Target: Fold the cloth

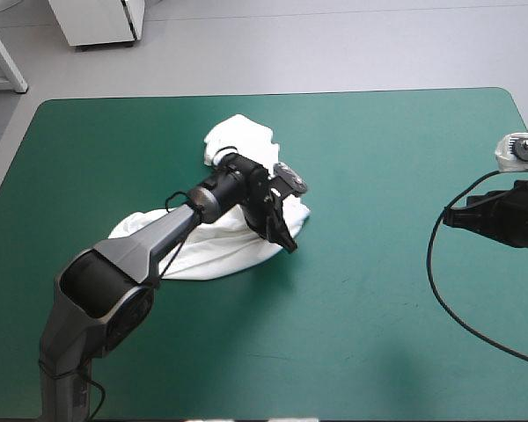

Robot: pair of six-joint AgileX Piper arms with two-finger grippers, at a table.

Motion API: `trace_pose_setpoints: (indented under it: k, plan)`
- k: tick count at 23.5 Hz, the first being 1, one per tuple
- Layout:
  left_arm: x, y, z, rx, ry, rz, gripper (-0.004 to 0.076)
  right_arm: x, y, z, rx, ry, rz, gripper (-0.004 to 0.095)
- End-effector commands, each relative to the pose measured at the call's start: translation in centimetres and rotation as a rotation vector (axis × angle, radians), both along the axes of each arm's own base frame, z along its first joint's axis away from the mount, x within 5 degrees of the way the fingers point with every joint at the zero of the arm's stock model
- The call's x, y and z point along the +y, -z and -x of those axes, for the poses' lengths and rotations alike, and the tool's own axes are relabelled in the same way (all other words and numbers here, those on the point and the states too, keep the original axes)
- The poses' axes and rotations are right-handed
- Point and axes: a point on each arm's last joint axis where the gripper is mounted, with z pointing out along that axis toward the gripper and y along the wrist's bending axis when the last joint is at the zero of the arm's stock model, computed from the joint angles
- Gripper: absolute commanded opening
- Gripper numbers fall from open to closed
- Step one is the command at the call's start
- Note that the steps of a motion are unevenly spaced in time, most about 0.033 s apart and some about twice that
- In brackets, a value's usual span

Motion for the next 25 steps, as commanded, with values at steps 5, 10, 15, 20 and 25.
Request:
trace_pose_setpoints:
  k: [5,10,15,20,25]
  plan:
    - [-8.8,-6.3,11.3,-0.088,0.322,0.128,-0.0022,0.1,-1.5,0.5,-0.090,0.002,-0.008,-0.0017]
    - [-12.2,-6.6,17.9,-0.085,0.500,0.140,-0.0022,0.2,-1.4,0.5,-0.086,0.000,-0.020,-0.0017]
    - [-13.5,-6.5,20.1,-0.140,0.610,0.153,-0.0015,0.4,-1.5,0.5,-0.089,-0.011,-0.042,-0.0017]
    - [-12.8,-6.7,18.5,-0.175,0.581,0.130,0.0140,0.4,-1.6,0.7,-0.093,-0.011,-0.041,-0.0017]
    - [-11.5,-7.7,17.5,-0.128,0.444,0.113,0.0419,0.4,-1.6,0.8,-0.095,-0.012,-0.040,-0.0016]
